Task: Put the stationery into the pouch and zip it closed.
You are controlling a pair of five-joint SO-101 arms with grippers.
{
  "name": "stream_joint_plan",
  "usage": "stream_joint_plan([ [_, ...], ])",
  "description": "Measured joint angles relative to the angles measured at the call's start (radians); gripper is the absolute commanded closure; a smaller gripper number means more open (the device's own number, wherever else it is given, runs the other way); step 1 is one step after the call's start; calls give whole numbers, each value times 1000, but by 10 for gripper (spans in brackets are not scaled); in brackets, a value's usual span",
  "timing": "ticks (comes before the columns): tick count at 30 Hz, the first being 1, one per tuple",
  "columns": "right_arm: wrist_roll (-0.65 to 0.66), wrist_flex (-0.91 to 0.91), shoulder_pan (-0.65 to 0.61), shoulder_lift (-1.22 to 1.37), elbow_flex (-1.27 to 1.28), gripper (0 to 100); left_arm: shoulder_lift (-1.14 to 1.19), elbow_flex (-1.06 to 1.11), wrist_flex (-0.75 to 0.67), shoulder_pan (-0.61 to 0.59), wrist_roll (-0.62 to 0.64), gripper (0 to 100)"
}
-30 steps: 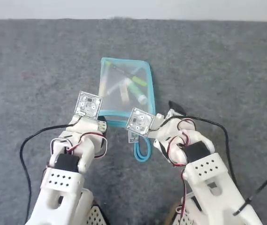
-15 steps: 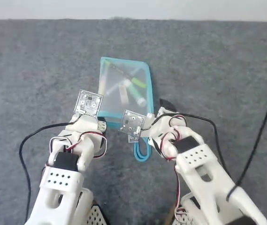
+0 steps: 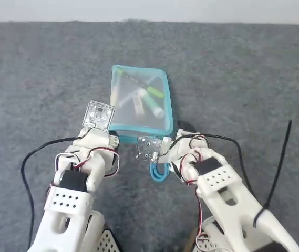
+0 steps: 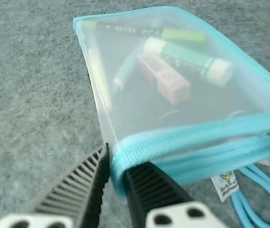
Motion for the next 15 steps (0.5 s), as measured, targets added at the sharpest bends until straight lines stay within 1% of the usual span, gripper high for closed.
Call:
stream_joint_plan([
  [4,-28,-3,-2,-31,-3,689,0,0,0,0,0,988],
  [7,-46,-3,0,-29,-52,689,0,0,0,17,3,988],
  [12,-52,-3,-8,106,-147,690,0,0,5,68,6,988],
  [15,-68,-3,-3,196,-212,692,0,0,5,78,6,988],
])
